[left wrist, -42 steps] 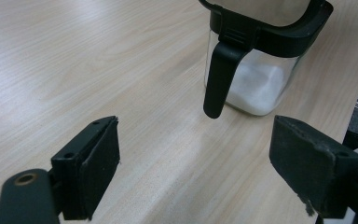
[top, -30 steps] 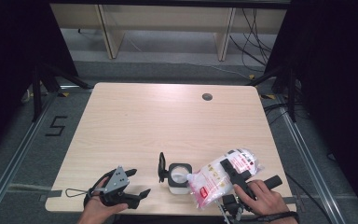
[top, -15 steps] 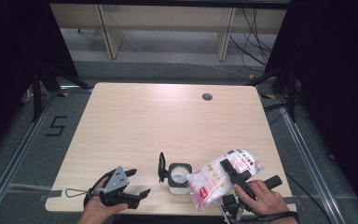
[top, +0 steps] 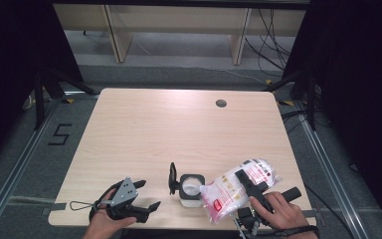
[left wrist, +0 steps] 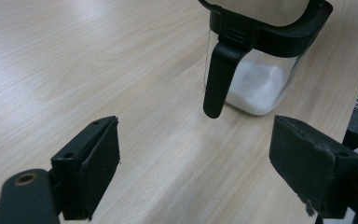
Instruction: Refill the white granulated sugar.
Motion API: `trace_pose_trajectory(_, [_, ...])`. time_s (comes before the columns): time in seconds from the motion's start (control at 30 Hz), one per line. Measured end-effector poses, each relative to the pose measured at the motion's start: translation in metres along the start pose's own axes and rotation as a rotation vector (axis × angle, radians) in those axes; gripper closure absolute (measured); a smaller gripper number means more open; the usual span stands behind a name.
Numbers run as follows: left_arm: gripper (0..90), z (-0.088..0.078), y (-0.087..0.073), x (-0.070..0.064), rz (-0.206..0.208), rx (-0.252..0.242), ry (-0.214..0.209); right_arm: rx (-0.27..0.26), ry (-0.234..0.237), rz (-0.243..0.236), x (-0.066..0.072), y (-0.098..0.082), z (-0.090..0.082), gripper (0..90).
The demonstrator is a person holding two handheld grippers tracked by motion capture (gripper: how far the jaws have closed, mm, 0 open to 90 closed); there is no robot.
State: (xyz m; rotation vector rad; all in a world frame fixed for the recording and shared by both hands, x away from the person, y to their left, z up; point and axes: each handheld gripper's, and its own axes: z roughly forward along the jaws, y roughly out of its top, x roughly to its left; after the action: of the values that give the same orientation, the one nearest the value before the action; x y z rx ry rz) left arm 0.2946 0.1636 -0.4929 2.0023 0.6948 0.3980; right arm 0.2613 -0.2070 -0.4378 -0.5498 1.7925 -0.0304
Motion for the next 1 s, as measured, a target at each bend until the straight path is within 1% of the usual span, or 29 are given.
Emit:
trace_pose_trajectory(0.07, [15.8,0.0005,-0.0001,-0.0005,-0.006,-0.005,0.000,-0.011,-0.001,-0.013,-0.0013,-0.0003,0.0004,45.7])
trace_pose_trajectory(0.1, [15.8,0.0006,-0.0002,-0.0005,-0.007,-0.006,0.000,-0.005,-0.003,-0.012,-0.0007,-0.0001,0.0002,45.7])
trace_pose_trajectory(0.13, [15.9,0.0006,-0.0002,-0.0005,-0.007,-0.006,-0.001,0.005,-0.002,0.008,0.0003,0.0004,-0.0003,45.7])
trace_pose_trajectory(0.17, [15.8,0.0004,-0.0001,-0.0001,0.001,-0.002,0.001,0.002,-0.001,-0.001,0.0000,0.0002,-0.0003,45.7])
trace_pose_trajectory(0.2, [15.8,0.0003,0.0000,0.0000,0.003,-0.001,0.001,-0.003,0.000,0.005,-0.0005,0.0003,-0.0003,45.7])
trace_pose_trajectory(0.23, [15.8,0.0007,-0.0001,-0.0005,-0.006,-0.006,-0.001,-0.003,-0.001,0.014,-0.0002,0.0005,-0.0002,45.7])
trace_pose_trajectory(0.27, [15.8,0.0007,-0.0002,-0.0004,-0.007,-0.005,-0.001,-0.001,-0.002,0.015,0.0000,0.0006,-0.0002,45.7])
trace_pose_trajectory(0.33, [15.8,0.0007,-0.0002,-0.0004,-0.006,-0.005,-0.001,-0.012,-0.006,-0.017,-0.0012,0.0008,0.0006,45.7])
trace_pose_trajectory(0.37, [15.8,0.0007,-0.0002,-0.0004,-0.006,-0.006,-0.001,-0.013,-0.002,-0.015,-0.0014,0.0006,0.0005,45.7])
trace_pose_trajectory(0.4, [15.8,0.0006,-0.0001,-0.0004,-0.006,-0.006,-0.001,-0.004,0.000,0.008,-0.0002,0.0005,0.0000,45.8])
trace_pose_trajectory(0.5, [15.9,0.0006,-0.0002,-0.0004,-0.005,-0.005,-0.001,-0.003,0.000,-0.004,-0.0004,0.0002,-0.0001,45.8])
trace_pose_trajectory(0.53, [15.9,0.0006,-0.0002,-0.0005,-0.006,-0.006,-0.001,-0.001,0.000,-0.002,-0.0001,0.0001,-0.0003,45.8])
trace_pose_trajectory(0.57, [15.8,0.0006,-0.0002,-0.0004,-0.007,-0.006,-0.001,0.010,0.010,0.001,-0.0001,0.0002,-0.0011,45.8])
trace_pose_trajectory(0.6, [15.8,0.0006,-0.0001,-0.0005,-0.009,-0.006,-0.001,0.009,0.009,0.000,-0.0003,0.0001,-0.0009,45.8])
trace_pose_trajectory(0.63, [15.9,0.0004,-0.0001,-0.0005,-0.008,-0.006,-0.001,0.001,-0.002,-0.006,-0.0004,0.0000,-0.0002,45.8])
trace_pose_trajectory(0.7, [15.8,0.0001,0.0000,-0.0002,-0.004,-0.002,-0.003,-0.007,-0.002,-0.019,-0.0016,0.0000,0.0000,45.8])
trace_pose_trajectory(0.73, [15.8,0.0002,0.0000,-0.0002,-0.006,-0.004,-0.004,-0.002,-0.001,0.000,-0.0007,0.0001,-0.0003,45.8])
trace_pose_trajectory(0.77, [15.9,0.0002,0.0000,-0.0003,-0.009,-0.004,-0.003,-0.003,0.000,-0.009,-0.0008,-0.0002,-0.0002,45.8])
trace_pose_trajectory(0.8, [15.8,0.0002,0.0000,-0.0003,-0.009,-0.003,-0.003,0.002,-0.002,-0.001,-0.0003,0.0002,-0.0001,45.8])
trace_pose_trajectory(0.87, [15.8,-0.0001,0.0000,0.0001,-0.001,0.002,-0.001,-0.005,0.000,-0.012,-0.0012,-0.0001,-0.0003,45.8])
trace_pose_trajectory(0.9, [15.8,0.0003,0.0000,-0.0003,-0.007,-0.004,-0.004,-0.004,-0.003,-0.004,-0.0011,0.0000,-0.0004,45.8])
trace_pose_trajectory(0.97, [15.8,0.0004,-0.0001,-0.0005,-0.009,-0.006,-0.001,0.000,-0.004,-0.007,-0.0014,0.0000,-0.0005,45.9])
trace_pose_trajectory(1.0, [15.8,0.0001,0.0000,0.0000,-0.002,-0.001,-0.001,0.000,-0.002,-0.002,-0.0013,0.0001,-0.0006,45.9])
